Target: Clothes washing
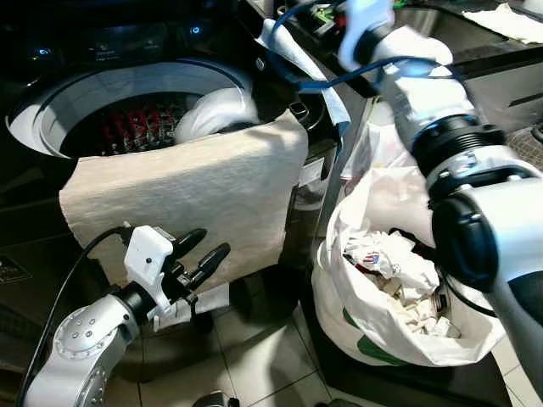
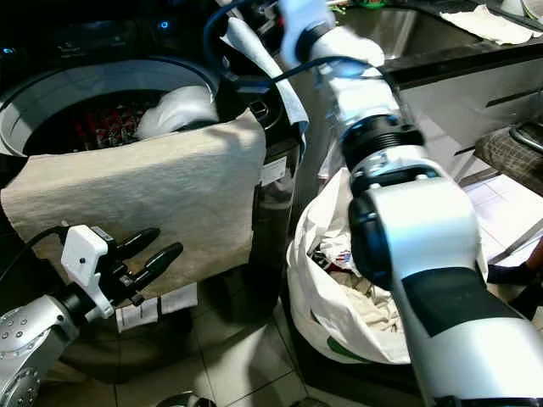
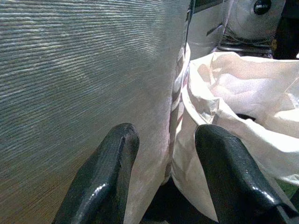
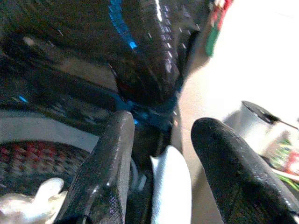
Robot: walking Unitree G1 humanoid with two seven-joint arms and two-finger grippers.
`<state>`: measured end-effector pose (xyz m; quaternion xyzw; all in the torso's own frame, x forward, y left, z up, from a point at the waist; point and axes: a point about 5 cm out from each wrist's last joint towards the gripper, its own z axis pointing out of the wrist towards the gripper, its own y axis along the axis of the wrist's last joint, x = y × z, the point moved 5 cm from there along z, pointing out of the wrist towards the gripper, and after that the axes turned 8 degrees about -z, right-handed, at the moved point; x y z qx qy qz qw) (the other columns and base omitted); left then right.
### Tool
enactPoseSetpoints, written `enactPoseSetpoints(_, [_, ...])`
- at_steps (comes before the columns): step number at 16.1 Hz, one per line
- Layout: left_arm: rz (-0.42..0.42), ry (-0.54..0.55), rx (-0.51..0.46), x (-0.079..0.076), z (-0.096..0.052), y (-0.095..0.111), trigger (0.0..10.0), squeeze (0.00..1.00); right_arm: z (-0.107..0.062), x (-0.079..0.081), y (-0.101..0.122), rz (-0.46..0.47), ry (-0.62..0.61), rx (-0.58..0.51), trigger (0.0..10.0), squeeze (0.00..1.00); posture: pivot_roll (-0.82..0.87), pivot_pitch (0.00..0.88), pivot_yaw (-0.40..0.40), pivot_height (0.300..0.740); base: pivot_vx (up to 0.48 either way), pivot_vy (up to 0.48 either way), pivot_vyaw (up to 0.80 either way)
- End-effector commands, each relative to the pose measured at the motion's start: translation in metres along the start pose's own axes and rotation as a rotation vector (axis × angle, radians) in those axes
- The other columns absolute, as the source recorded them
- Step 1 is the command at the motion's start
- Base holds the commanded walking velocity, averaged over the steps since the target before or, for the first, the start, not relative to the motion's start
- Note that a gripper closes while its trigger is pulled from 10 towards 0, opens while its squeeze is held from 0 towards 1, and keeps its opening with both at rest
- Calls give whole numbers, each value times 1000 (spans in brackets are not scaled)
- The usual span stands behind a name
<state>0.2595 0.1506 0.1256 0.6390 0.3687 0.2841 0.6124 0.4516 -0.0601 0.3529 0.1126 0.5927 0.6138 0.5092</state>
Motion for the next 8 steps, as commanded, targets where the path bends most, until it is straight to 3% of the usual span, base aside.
enactPoseSetpoints(1, [18, 13, -10, -1, 0, 3, 10000, 0, -2, 0, 4, 8, 27, -37, 10000, 0, 19, 19, -4, 740, 0, 0, 0])
enactPoseSetpoints(5, [37, 144, -7, 1, 15, 1, 10000, 0, -53, 9, -19, 72, 0, -161, 10000, 0, 7, 2, 10, 740, 0, 0, 0])
enactPoseSetpoints(7, [26, 114, -35, -9, 21, 8, 10000, 0, -105, 22, -34, 104, -125, -126, 10000, 0, -11, 2, 31, 740, 0, 0, 0])
enactPoseSetpoints(8, [32, 123, -35, -10, 22, 8, 10000, 0, -119, 18, -37, 112, -195, -107, 10000, 0, -15, 2, 36, 740, 0, 0, 0])
